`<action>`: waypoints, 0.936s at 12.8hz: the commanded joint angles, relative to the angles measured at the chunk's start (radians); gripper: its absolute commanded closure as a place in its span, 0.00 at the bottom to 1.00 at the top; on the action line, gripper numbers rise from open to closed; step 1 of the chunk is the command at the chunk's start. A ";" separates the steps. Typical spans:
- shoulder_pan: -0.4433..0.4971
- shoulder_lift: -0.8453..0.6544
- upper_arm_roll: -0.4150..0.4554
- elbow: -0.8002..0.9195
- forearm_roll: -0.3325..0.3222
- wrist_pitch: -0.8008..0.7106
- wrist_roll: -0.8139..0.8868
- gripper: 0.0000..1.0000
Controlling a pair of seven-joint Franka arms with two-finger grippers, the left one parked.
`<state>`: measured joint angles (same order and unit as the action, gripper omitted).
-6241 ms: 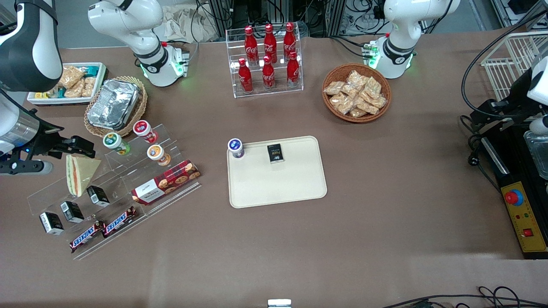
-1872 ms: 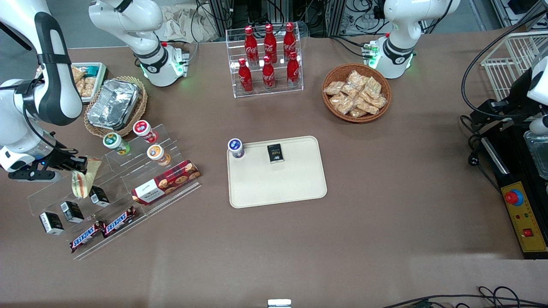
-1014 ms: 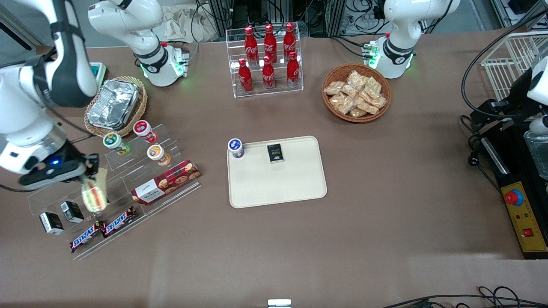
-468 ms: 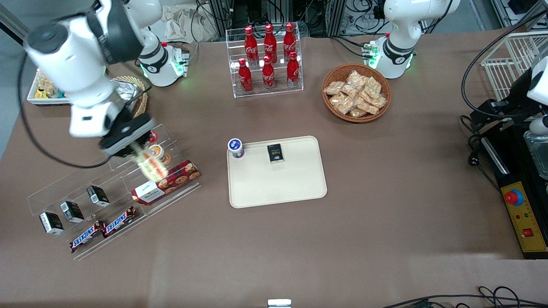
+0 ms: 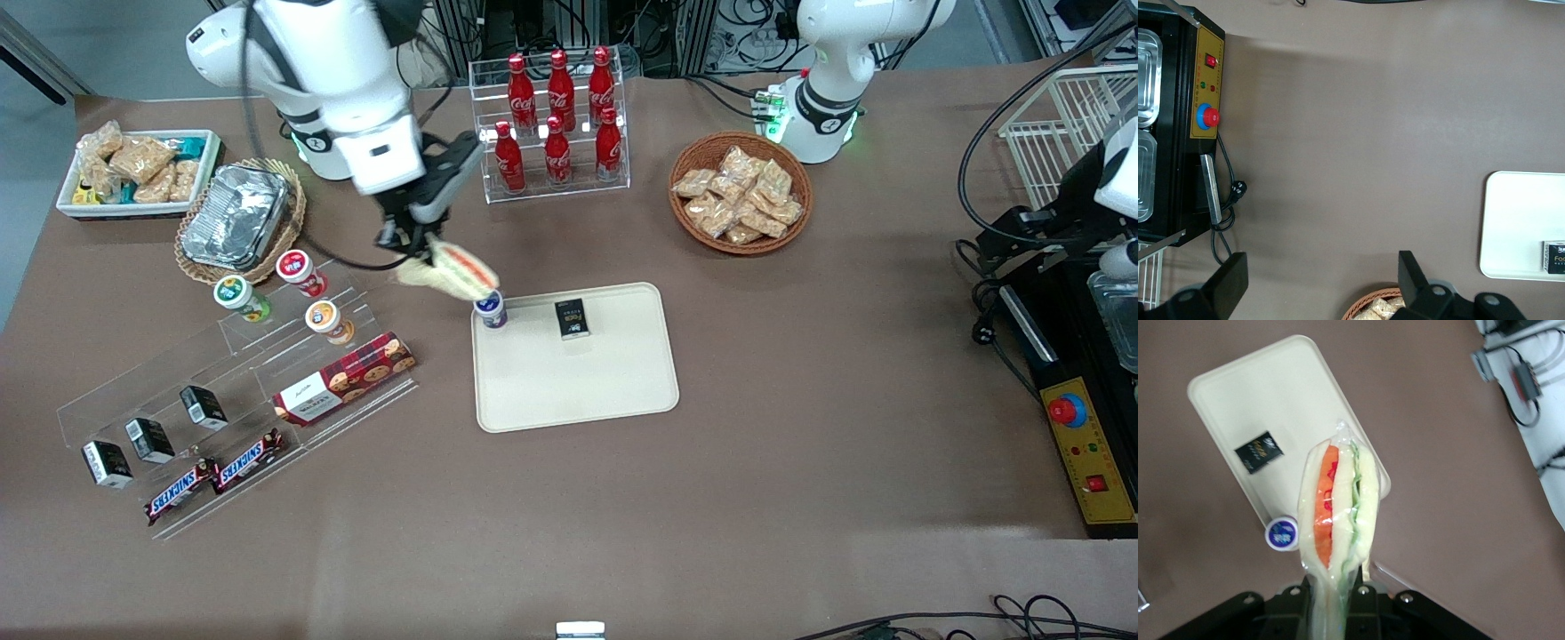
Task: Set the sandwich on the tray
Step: 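Carry the held sandwich over the cream tray with the right gripper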
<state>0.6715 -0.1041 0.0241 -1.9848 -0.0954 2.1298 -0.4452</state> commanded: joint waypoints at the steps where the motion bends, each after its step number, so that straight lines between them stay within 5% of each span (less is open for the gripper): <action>1: 0.052 0.087 0.020 0.017 -0.062 0.082 0.005 1.00; 4: 0.111 0.211 0.020 0.020 -0.140 0.217 0.003 1.00; 6: 0.112 0.333 0.020 0.044 -0.295 0.355 0.003 1.00; 12: 0.099 0.700 0.011 0.269 -0.458 0.478 0.003 1.00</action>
<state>0.7814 0.4778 0.0417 -1.8335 -0.5129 2.5797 -0.4419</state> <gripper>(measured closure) 0.811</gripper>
